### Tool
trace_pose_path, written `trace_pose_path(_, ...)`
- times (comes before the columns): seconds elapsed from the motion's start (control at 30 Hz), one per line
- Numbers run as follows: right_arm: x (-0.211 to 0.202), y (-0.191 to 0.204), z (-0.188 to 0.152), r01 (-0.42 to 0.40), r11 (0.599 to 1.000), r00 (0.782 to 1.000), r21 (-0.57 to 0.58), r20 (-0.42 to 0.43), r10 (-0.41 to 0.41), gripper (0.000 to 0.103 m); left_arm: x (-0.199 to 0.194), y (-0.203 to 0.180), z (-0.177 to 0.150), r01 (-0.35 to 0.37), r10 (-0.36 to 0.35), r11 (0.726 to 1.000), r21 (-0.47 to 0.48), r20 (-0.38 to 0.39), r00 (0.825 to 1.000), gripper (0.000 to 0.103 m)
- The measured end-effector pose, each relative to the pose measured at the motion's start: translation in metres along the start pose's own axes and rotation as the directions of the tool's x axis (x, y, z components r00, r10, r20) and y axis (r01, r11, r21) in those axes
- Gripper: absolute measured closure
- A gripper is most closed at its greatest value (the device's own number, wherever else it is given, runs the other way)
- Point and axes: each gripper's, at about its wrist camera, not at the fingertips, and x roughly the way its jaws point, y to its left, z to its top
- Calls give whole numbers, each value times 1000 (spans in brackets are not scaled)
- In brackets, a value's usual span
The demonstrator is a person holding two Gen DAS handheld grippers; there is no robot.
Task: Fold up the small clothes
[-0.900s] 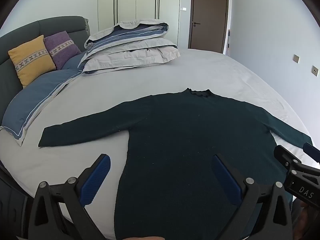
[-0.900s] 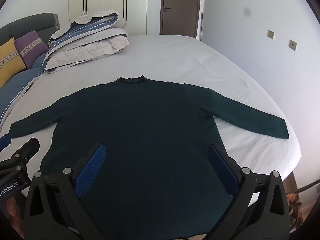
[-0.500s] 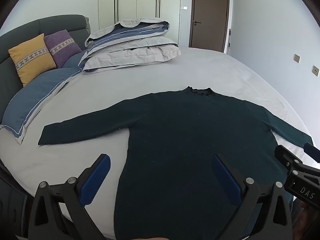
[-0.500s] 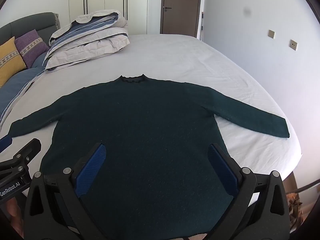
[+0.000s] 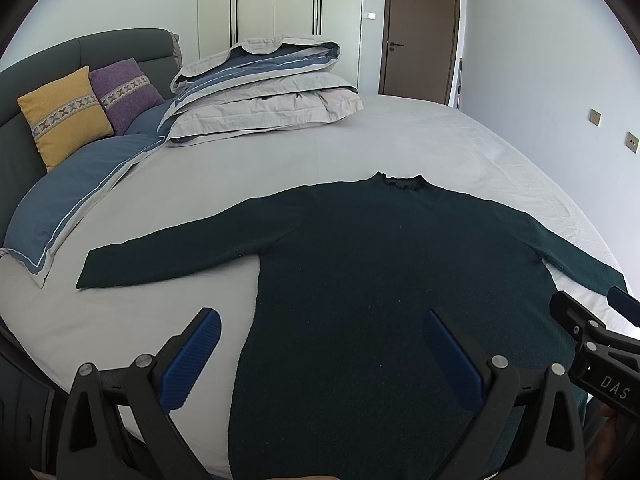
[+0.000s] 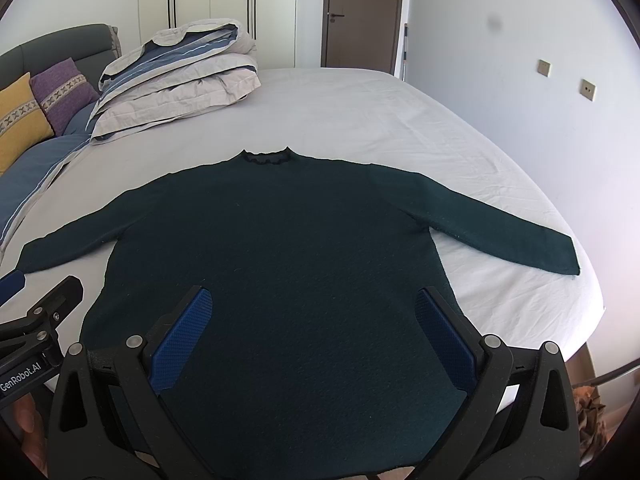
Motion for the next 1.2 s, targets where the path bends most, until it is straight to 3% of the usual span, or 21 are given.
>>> trace_pose_path(1.2, 3, -3, -4, -4, 1000, 1000, -3, -9, 4, 0, -1, 5, -2, 0, 0, 1000, -7, -4, 1000, 0)
